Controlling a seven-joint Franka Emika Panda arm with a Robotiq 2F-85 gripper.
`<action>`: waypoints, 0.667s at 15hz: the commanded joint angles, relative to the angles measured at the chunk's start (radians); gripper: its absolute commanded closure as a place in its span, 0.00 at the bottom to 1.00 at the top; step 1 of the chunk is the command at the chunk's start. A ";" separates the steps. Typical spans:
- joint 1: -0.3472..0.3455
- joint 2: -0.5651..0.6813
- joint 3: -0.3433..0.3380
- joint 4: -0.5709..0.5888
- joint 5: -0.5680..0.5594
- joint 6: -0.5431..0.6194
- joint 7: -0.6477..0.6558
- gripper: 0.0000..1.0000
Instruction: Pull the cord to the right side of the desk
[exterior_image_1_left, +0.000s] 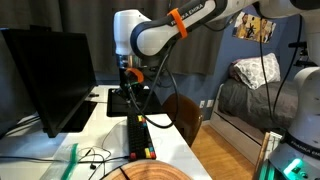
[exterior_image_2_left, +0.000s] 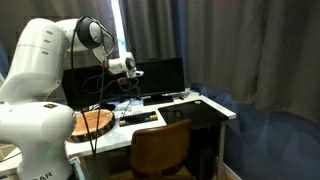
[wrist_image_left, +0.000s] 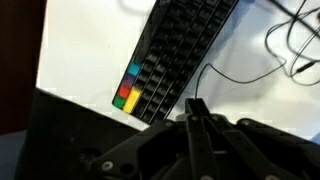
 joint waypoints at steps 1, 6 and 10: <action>-0.035 -0.082 -0.030 -0.023 -0.150 0.020 0.115 1.00; -0.100 -0.166 -0.044 -0.018 -0.360 0.054 0.278 1.00; -0.147 -0.218 -0.033 -0.006 -0.542 0.058 0.425 1.00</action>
